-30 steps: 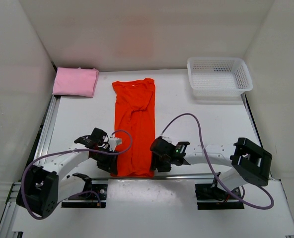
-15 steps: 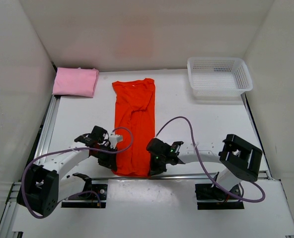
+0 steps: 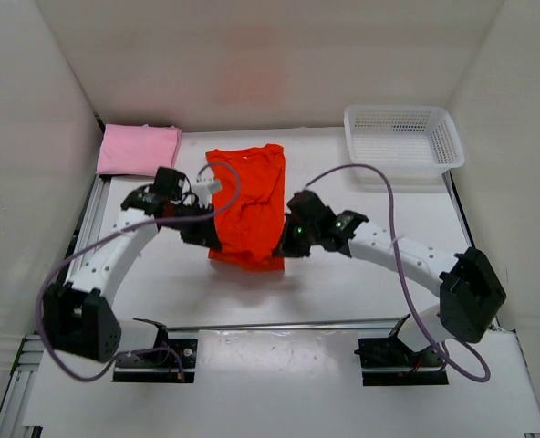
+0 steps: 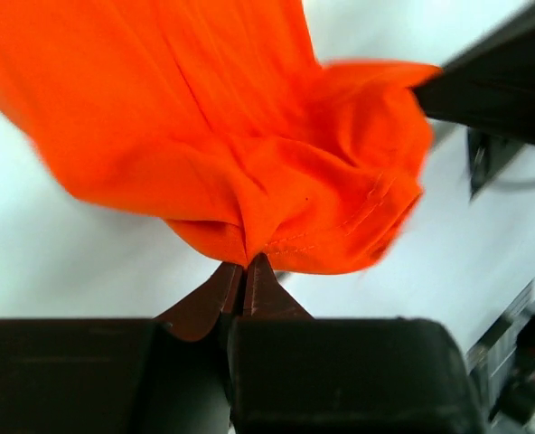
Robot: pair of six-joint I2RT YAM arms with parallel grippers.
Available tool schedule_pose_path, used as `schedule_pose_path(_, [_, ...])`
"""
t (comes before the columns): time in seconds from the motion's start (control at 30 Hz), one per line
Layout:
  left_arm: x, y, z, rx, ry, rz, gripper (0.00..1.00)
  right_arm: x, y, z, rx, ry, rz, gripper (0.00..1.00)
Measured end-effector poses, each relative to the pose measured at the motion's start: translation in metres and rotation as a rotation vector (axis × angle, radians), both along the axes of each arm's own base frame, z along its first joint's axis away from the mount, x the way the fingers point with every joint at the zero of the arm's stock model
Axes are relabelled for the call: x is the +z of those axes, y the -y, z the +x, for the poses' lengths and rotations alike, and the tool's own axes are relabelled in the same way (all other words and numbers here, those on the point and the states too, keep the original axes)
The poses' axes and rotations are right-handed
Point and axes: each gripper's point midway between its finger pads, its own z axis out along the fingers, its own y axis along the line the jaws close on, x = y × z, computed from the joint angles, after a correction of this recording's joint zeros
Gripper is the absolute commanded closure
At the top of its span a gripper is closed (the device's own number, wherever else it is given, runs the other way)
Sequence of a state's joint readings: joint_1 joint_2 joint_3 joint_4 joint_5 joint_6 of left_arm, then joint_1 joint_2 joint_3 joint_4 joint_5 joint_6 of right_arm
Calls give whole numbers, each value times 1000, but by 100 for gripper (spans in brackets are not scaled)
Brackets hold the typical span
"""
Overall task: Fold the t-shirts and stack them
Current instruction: Grab the bottom of the folded rectangular tshirt with both arms, then fold the folded rectangular tshirt in 1/3 of the way
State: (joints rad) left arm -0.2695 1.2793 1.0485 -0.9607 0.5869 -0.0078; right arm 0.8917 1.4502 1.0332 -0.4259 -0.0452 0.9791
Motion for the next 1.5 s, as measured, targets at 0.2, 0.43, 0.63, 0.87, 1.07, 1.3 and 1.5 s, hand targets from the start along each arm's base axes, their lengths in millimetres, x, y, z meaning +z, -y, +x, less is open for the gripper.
schedule_pose_path(0.2, [11, -17, 87, 122, -23, -17, 90, 25, 1, 88, -34, 87, -7, 100])
schedule_pose_path(0.43, [-25, -42, 137, 211, -147, 1, 90, -15, 2, 157, -24, 33, -61, 100])
schedule_pose_path(0.63, [-42, -52, 162, 242, -193, -5, 90, -20, 6, 192, -28, 14, -31, 100])
schedule_pose_path(0.87, [-53, -48, 187, 233, -203, -32, 86, -31, -1, 218, -10, -4, 9, 100])
schedule_pose_path(1.07, [-70, -40, 200, 218, -228, -41, 86, -52, 10, 221, -44, -65, -8, 100])
schedule_pose_path(1.3, [-79, -36, 207, 209, -234, -39, 55, -53, 16, 235, -89, -73, -2, 82])
schedule_pose_path(1.5, [-80, -44, 236, 226, -185, -44, 36, -70, 19, 252, -127, -96, -4, 69])
